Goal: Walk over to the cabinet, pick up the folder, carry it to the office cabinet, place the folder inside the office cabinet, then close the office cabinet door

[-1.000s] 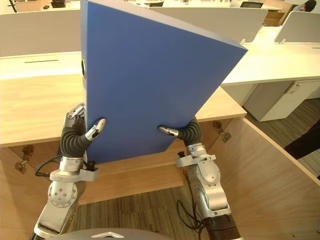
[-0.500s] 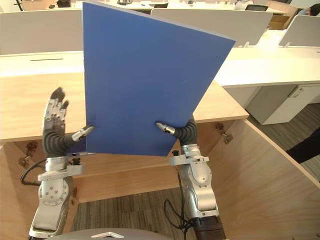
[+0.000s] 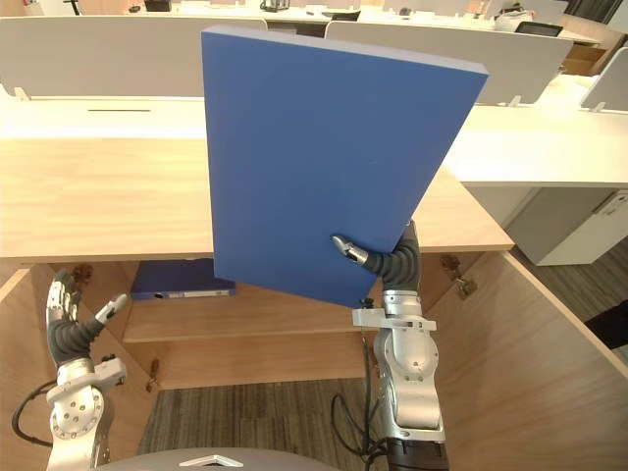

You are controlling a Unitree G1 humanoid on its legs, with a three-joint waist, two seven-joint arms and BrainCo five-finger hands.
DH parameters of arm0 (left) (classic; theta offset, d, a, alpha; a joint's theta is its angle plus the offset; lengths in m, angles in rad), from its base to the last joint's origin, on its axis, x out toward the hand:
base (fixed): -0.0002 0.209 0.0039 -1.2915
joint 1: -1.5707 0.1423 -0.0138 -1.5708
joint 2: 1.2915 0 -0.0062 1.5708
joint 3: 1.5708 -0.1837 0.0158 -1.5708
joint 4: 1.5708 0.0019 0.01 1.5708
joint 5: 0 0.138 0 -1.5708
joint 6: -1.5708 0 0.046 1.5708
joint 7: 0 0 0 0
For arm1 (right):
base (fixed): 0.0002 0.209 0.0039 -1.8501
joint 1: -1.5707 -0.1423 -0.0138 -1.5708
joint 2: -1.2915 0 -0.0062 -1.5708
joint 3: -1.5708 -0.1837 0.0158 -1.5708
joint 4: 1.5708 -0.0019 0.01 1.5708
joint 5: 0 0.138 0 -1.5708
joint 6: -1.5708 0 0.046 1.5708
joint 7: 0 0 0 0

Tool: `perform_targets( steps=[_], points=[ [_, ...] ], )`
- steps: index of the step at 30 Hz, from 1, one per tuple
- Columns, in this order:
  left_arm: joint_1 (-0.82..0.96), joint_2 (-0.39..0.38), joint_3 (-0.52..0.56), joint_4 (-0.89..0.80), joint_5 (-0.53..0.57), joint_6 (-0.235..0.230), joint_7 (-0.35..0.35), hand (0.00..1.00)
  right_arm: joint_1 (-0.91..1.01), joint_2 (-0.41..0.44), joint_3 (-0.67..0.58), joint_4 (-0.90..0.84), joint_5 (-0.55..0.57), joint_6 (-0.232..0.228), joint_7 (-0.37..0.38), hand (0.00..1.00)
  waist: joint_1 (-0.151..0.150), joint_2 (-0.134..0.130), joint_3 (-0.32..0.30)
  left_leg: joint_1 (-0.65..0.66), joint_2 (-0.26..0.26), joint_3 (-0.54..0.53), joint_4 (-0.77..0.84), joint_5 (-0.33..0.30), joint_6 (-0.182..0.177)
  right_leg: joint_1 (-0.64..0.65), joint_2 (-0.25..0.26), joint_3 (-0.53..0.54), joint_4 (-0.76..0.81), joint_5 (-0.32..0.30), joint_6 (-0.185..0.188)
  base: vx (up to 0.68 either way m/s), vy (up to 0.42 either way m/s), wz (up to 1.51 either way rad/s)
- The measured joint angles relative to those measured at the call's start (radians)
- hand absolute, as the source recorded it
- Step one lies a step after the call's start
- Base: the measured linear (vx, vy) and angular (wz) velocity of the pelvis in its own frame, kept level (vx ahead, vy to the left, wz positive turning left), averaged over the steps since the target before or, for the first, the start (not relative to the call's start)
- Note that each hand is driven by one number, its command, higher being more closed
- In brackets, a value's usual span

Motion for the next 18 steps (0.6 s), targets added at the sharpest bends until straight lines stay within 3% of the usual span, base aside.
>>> perform_targets(
  steps=[10, 18],
  points=[
    [0.014, 0.004, -0.022, 0.236, 0.02, 0.036, -0.083, 0.0, 0.003, -0.042, 0.056, 0.02, -0.03, 0.012, 0.009, 1.0, 0.004, -0.003, 0.004, -0.002, 0.0, -0.004, 0.0, -0.003, -0.004, -0.001, -0.002, -0.005, 0.001, -0.005, 0.001, 0.0, 0.0, 0.01],
    [-0.012, 0.039, -0.046, 0.602, 0.087, 0.082, -0.113, 0.0, 0.005, -0.048, 0.16, 0.064, -0.062, 0.018, 0.005, 1.0, 0.001, -0.002, 0.011, -0.001, 0.006, 0.002, 0.0, -0.001, -0.001, -0.004, 0.001, 0.001, 0.0, -0.004, 0.001, 0.0, -0.002, -0.02]
  ],
)
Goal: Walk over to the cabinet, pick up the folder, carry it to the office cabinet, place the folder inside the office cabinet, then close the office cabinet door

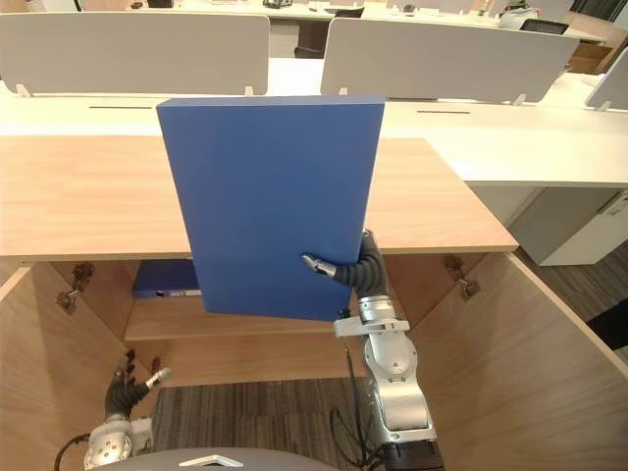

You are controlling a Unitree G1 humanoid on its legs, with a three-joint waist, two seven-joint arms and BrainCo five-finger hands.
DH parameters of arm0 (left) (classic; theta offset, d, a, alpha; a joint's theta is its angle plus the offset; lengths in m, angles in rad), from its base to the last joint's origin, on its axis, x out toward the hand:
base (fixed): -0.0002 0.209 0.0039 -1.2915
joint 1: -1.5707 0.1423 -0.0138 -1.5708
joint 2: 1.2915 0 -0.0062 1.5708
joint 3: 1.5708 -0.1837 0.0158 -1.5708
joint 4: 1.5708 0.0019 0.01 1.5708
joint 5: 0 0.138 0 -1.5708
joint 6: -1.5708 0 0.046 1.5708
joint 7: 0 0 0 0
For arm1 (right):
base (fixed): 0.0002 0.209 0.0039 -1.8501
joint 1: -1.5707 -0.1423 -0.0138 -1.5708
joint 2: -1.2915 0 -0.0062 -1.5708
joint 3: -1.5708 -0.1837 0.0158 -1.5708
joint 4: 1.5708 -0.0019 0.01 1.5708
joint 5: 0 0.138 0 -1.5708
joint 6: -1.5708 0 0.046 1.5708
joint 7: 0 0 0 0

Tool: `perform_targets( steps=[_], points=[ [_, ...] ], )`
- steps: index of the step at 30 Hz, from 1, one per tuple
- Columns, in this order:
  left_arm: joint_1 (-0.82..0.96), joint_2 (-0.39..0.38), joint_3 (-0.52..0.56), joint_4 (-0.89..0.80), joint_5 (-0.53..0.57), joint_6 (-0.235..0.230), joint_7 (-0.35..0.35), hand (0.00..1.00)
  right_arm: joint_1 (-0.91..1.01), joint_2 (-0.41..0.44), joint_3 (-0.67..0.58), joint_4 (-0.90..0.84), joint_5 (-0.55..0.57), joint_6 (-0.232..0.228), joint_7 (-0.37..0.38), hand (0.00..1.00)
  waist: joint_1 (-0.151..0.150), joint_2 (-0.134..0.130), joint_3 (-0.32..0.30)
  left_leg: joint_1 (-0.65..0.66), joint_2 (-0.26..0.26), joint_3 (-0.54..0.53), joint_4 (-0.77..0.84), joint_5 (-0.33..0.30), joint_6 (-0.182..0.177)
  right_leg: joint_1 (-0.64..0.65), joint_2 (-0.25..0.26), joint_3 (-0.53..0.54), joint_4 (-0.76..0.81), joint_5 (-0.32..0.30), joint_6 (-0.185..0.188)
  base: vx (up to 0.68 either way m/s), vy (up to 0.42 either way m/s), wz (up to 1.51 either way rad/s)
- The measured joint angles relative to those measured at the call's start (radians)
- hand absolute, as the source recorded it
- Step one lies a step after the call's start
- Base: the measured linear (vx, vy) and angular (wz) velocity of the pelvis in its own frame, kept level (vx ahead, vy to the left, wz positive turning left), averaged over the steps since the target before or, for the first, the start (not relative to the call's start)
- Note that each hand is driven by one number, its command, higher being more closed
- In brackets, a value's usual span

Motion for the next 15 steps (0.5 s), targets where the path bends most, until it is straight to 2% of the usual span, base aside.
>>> perform_targets(
  steps=[6, 8, 9, 11, 13, 14, 15],
  points=[
    [-0.054, 0.058, -0.018, 0.238, 0.024, 0.012, -0.001, 0.0, 0.017, 0.003, 0.109, 0.055, -0.086, -0.006, -0.028, 1.0, 0.0, 0.006, 0.013, 0.002, 0.003, 0.01, 0.0, -0.006, -0.008, 0.005, 0.006, 0.008, -0.017, 0.009, -0.009, 0.0, -0.002, -0.04],
    [-0.068, 0.075, -0.028, 0.28, 0.03, 0.014, 0.0, 0.0, 0.016, 0.003, 0.122, 0.074, -0.116, -0.005, -0.033, 1.0, 0.0, 0.009, 0.017, 0.002, 0.005, 0.014, 0.0, -0.007, -0.01, 0.004, 0.007, 0.011, -0.019, 0.012, -0.01, -0.01, -0.001, -0.06],
    [-0.073, 0.084, -0.034, 0.3, 0.033, 0.017, 0.003, 0.0, 0.015, 0.0, 0.135, 0.083, -0.137, -0.005, -0.042, 1.0, 0.0, 0.021, 0.025, 0.002, 0.007, 0.02, 0.0, -0.009, -0.01, 0.003, 0.009, 0.017, -0.023, 0.014, -0.012, -0.02, -0.003, -0.13],
    [-0.087, 0.095, -0.039, 0.329, 0.048, 0.022, 0.005, 0.0, 0.002, -0.002, 0.16, 0.102, -0.176, -0.005, -0.068, 1.0, -0.002, 0.023, 0.036, -0.001, 0.011, 0.033, 0.0, -0.01, -0.011, -0.007, 0.013, 0.033, -0.024, 0.018, -0.017, -0.03, 0.0, -0.27],
    [-0.094, 0.105, -0.057, 0.336, 0.049, 0.023, 0.007, 0.0, -0.035, -0.022, 0.198, 0.106, -0.22, -0.006, -0.078, 1.0, 0.001, 0.027, 0.051, -0.033, 0.016, 0.064, 0.009, -0.009, -0.011, -0.075, 0.017, 0.067, 0.018, 0.017, -0.019, -0.05, 0.012, -0.43],
    [-0.122, 0.114, -0.067, 0.337, 0.049, 0.023, 0.009, 0.0, -0.085, -0.036, 0.216, 0.111, -0.249, -0.006, -0.093, 1.0, -0.003, 0.029, 0.093, -0.084, 0.019, 0.076, 0.073, -0.028, -0.009, -0.123, 0.018, 0.084, 0.063, 0.016, -0.021, -0.12, -0.013, -0.36],
    [-0.168, 0.126, -0.082, 0.338, 0.049, 0.023, 0.014, 0.0, -0.159, -0.053, 0.24, 0.128, -0.272, -0.008, -0.111, 1.0, -0.011, 0.032, 0.151, -0.175, 0.04, 0.086, 0.216, -0.083, -0.007, -0.185, 0.02, 0.094, 0.124, 0.015, -0.023, -0.15, -0.029, -0.31]
  ],
)
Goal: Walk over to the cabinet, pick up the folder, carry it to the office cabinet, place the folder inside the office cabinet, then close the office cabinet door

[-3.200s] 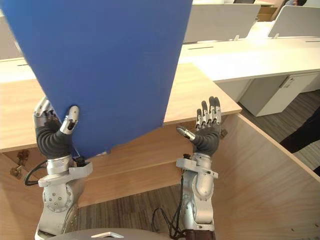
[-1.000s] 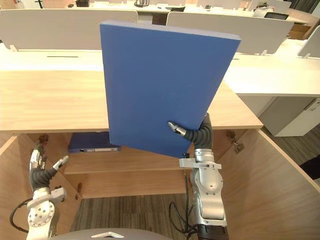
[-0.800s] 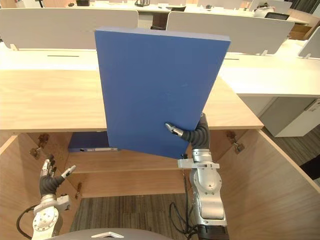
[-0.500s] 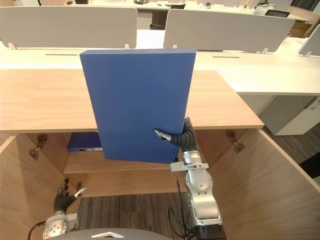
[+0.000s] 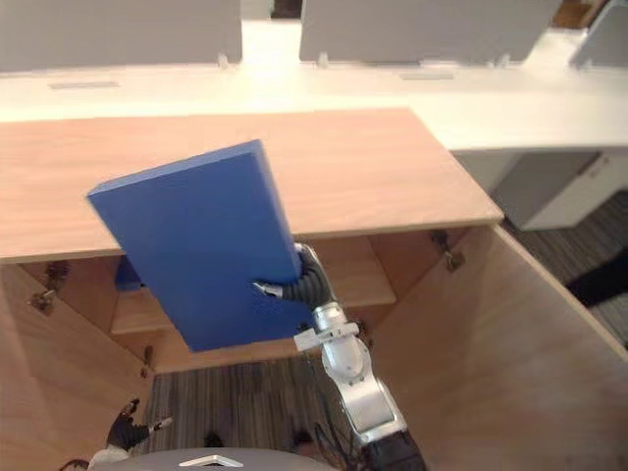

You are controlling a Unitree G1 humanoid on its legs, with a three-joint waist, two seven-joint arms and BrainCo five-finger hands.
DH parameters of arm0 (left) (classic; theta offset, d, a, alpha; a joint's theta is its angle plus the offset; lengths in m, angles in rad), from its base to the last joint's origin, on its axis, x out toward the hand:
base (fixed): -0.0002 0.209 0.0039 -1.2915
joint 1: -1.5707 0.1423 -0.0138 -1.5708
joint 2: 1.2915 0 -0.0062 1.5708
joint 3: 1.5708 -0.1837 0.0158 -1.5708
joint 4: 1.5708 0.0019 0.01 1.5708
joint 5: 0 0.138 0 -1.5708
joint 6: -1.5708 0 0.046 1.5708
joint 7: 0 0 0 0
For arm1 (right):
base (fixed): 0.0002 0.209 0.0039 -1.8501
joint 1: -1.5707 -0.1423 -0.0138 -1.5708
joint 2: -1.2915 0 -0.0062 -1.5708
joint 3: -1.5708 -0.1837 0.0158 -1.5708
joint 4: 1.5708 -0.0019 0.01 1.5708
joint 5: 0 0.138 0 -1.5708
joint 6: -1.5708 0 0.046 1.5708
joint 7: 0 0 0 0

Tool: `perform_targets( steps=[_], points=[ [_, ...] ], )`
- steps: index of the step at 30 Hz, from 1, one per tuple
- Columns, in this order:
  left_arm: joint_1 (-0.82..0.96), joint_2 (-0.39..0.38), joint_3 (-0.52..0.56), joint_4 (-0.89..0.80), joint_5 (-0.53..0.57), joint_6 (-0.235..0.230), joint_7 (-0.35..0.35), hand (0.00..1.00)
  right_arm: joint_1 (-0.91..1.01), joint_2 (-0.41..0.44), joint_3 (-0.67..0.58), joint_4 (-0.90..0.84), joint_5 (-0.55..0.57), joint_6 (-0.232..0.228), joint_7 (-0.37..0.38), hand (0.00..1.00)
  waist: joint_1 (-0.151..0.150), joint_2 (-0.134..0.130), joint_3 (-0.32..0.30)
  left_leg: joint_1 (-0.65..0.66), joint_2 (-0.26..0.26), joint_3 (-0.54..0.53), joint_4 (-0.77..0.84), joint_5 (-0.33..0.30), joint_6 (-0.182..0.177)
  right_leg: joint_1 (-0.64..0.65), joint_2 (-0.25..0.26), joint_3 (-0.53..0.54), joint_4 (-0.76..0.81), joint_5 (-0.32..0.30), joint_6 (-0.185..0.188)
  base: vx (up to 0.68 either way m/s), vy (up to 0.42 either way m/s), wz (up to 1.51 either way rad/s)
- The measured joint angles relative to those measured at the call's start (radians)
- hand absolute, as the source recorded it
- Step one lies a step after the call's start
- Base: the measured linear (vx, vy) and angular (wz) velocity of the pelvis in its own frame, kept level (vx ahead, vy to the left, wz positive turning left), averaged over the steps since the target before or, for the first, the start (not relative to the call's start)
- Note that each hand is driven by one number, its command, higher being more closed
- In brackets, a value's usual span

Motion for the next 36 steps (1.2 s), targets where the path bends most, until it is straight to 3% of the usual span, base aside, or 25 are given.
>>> perform_targets(
  steps=[1, 3, 5, 7, 16, 21, 27, 31, 36],
  points=[
    [-0.02, 0.002, -0.008, 0.001, 0.0, 0.0, 0.004, 0.0, -0.041, -0.009, 0.009, 0.014, -0.002, 0.0, -0.003, 1.0, -0.001, 0.004, 0.025, -0.052, 0.017, 0.005, 0.082, -0.031, 0.007, -0.035, 0.006, 0.004, 0.034, -0.003, 0.0, -0.23, -0.014, -0.4],
    [-0.114, -0.002, -0.023, 0.002, -0.001, -0.002, 0.016, 0.0, -0.17, -0.051, 0.075, 0.05, -0.034, -0.004, -0.006, 1.0, 0.0, 0.068, 0.106, -0.24, 0.084, 0.019, 0.318, -0.122, 0.017, -0.193, 0.037, 0.029, 0.173, -0.032, 0.012, -0.25, 0.044, -0.39],
    [-0.158, 0.0, -0.022, -0.008, -0.003, -0.005, 0.026, 0.0, -0.216, -0.057, 0.12, 0.074, -0.061, 0.002, -0.008, 1.0, 0.003, 0.081, 0.143, -0.338, 0.111, 0.024, 0.424, -0.165, 0.019, -0.309, 0.048, 0.048, 0.293, -0.072, 0.016, -0.22, 0.053, -0.23],
    [-0.178, 0.002, -0.03, -0.017, -0.004, -0.006, 0.034, 0.0, -0.223, -0.059, 0.138, 0.091, -0.091, 0.017, -0.016, 1.0, 0.006, 0.082, 0.188, -0.424, 0.139, 0.018, 0.529, -0.21, 0.016, -0.403, 0.058, 0.049, 0.407, -0.121, 0.006, -0.2, 0.028, -0.11],
    [-0.197, -0.037, 0.021, -0.151, -0.042, -0.006, 0.04, 0.0, -0.216, -0.05, 0.123, -0.018, -0.083, 0.036, -0.049, 1.0, 0.031, 0.088, 0.225, -0.677, 0.188, -0.01, 0.758, -0.274, 0.023, -0.669, 0.051, 0.029, 0.672, -0.214, -0.006, -0.08, -0.003, 0.03],
    [-0.24, -0.084, 0.022, -0.256, -0.055, -0.01, 0.038, 0.0, -0.217, 0.032, 0.038, -0.034, 0.09, 0.039, -0.069, 1.0, 0.056, 0.091, 0.27, -0.808, 0.2, -0.039, 0.855, -0.297, 0.024, -0.796, 0.045, 0.014, 0.793, -0.254, -0.003, -0.04, -0.035, 0.11],
    [-0.282, -0.093, 0.047, -0.317, -0.093, -0.017, 0.038, 0.0, -0.221, 0.056, -0.069, -0.023, 0.327, 0.046, -0.069, 1.0, 0.074, 0.092, 0.328, -0.885, 0.204, -0.065, 0.894, -0.3, 0.021, -0.865, 0.044, -0.001, 0.843, -0.271, -0.011, -0.01, -0.055, 0.07],
    [-0.293, -0.096, 0.048, -0.346, -0.12, -0.021, 0.037, 0.0, -0.274, 0.066, -0.152, 0.038, 0.501, 0.038, -0.079, 1.0, 0.084, 0.092, 0.336, -0.929, 0.208, -0.067, 0.899, -0.297, 0.024, -0.912, 0.045, -0.005, 0.856, -0.277, -0.012, 0.02, -0.066, -0.01],
    [-0.304, -0.095, 0.05, -0.367, -0.131, -0.022, 0.037, 0.0, -0.348, 0.074, -0.24, 0.074, 0.636, 0.028, -0.119, 1.0, 0.091, 0.092, 0.343, -0.956, 0.208, -0.084, 0.899, -0.292, 0.018, -0.927, 0.045, -0.018, 0.856, -0.279, -0.015, 0.0, -0.049, 0.05]
  ],
)
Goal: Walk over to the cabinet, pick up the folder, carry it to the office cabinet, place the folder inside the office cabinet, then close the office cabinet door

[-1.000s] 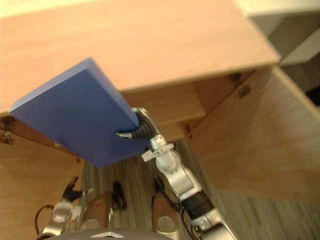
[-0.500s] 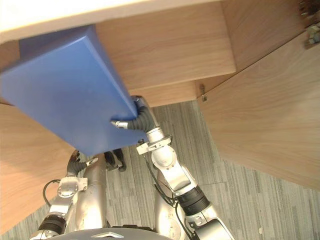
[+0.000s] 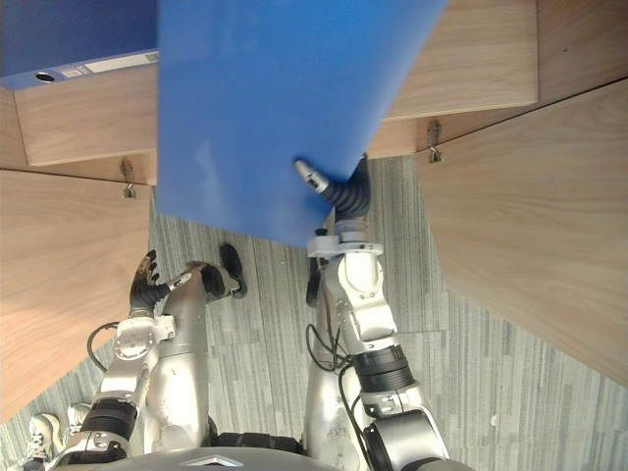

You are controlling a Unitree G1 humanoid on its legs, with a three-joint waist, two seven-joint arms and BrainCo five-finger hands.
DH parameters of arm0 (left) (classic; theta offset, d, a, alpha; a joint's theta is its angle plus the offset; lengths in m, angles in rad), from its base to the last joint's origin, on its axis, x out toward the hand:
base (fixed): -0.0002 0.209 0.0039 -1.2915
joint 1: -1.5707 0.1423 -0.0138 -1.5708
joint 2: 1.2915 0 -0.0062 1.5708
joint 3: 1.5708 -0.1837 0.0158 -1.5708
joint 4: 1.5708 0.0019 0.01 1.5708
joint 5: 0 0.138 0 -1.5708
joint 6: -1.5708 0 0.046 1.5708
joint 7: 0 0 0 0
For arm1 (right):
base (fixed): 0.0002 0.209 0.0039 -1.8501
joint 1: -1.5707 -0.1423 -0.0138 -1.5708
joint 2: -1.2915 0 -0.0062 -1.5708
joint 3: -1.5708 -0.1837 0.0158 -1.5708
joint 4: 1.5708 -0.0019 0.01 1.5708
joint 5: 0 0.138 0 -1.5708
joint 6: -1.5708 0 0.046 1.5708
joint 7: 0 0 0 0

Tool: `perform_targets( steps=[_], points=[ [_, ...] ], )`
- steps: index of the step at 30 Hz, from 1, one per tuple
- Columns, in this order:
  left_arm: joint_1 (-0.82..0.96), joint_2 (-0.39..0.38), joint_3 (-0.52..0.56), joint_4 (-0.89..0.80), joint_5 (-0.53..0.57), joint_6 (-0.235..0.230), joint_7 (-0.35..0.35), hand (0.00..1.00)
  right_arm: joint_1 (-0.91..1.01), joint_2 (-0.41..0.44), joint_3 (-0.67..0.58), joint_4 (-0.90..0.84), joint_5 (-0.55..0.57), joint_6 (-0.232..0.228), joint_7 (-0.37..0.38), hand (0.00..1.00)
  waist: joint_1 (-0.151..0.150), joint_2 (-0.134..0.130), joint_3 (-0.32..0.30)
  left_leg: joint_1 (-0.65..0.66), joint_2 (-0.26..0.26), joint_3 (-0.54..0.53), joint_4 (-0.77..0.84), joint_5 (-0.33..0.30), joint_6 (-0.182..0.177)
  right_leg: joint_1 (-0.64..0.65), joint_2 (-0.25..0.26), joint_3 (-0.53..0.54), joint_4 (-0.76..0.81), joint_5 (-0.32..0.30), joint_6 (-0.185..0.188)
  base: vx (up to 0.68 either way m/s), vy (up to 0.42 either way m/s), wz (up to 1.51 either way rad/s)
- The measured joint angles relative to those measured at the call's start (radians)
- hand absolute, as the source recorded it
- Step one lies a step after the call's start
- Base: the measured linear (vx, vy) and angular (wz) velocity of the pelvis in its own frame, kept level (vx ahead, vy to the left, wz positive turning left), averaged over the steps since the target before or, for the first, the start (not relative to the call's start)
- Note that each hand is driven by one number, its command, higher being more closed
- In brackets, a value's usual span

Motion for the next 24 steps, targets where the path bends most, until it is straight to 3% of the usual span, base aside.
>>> perform_targets(
  steps=[7, 16, 24],
  points=[
    [-0.006, -0.002, 0.025, -0.004, -0.03, 0.005, 0.035, 0.0, -0.161, -0.006, -0.089, 0.056, 0.154, -0.044, -0.061, 1.0, 0.004, -0.001, 0.002, -0.026, -0.003, -0.019, -0.009, 0.012, -0.007, -0.015, -0.005, -0.021, -0.002, -0.004, -0.007, -0.03, -0.064, 0.07],
    [-0.047, -0.011, 0.075, 0.003, -0.072, 0.015, 0.084, 0.0, -0.41, -0.028, -0.111, 0.263, 0.307, -0.003, -0.17, 1.0, 0.007, -0.002, 0.015, -0.08, -0.009, -0.049, -0.017, 0.033, -0.014, -0.051, -0.009, -0.053, -0.004, -0.001, -0.011, -0.03, -0.059, 0.06],
    [-0.069, -0.011, 0.078, 0.01, -0.108, 0.019, 0.11, 0.0, -0.594, -0.037, -0.178, 0.353, 0.483, -0.022, -0.235, 1.0, 0.012, -0.003, 0.015, -0.118, -0.016, -0.068, -0.022, 0.049, -0.016, -0.076, -0.018, -0.074, -0.004, -0.001, -0.012, -0.04, -0.043, 0.06]
  ],
)
